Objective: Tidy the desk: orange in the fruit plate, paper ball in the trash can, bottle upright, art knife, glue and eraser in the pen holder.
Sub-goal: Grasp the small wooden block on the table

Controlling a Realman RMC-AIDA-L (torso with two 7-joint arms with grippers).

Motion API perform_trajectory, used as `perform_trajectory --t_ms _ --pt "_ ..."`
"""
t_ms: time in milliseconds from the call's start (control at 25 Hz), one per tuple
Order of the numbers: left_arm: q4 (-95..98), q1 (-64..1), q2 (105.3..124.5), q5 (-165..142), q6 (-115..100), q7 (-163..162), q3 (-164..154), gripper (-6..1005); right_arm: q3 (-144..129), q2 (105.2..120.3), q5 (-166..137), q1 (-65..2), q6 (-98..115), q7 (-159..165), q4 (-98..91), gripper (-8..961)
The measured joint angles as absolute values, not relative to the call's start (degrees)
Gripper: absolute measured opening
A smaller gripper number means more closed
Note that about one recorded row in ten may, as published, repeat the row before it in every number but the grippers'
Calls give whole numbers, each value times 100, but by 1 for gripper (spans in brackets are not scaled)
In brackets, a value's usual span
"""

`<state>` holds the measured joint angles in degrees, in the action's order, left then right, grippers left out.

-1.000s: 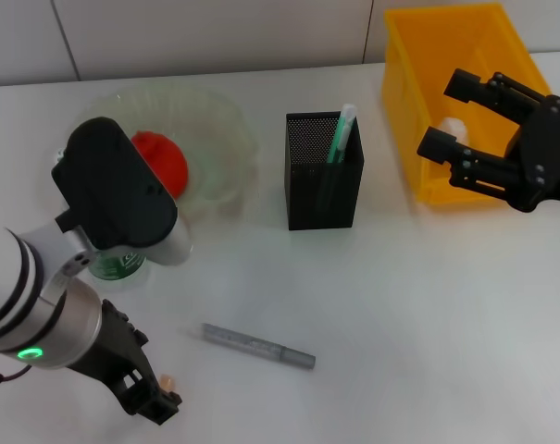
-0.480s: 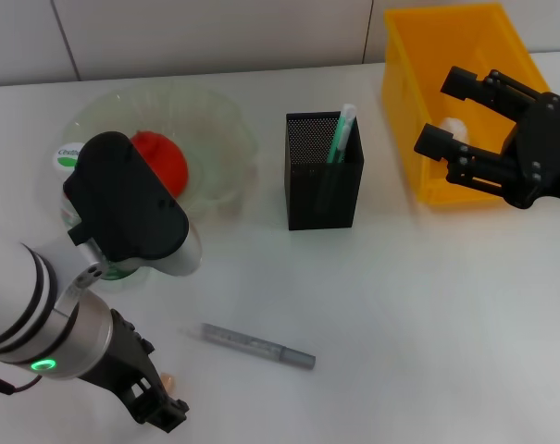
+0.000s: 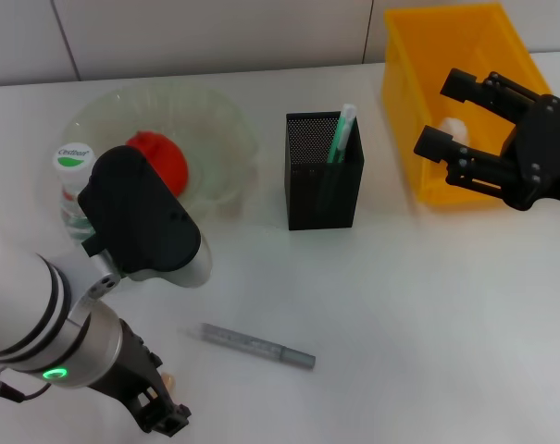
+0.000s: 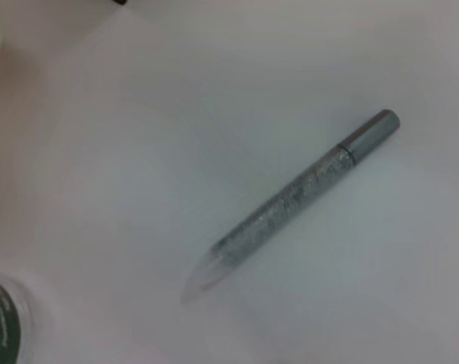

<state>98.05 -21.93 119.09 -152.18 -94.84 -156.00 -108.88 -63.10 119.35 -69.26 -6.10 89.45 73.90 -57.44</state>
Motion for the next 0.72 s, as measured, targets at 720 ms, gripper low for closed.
perform_trajectory --t_ms 720 --pt "9392 -2214 11894 -15241 -9181 -15601 -10942 653 -6250 11935 -6926 -626 9215 7347 -5638 816"
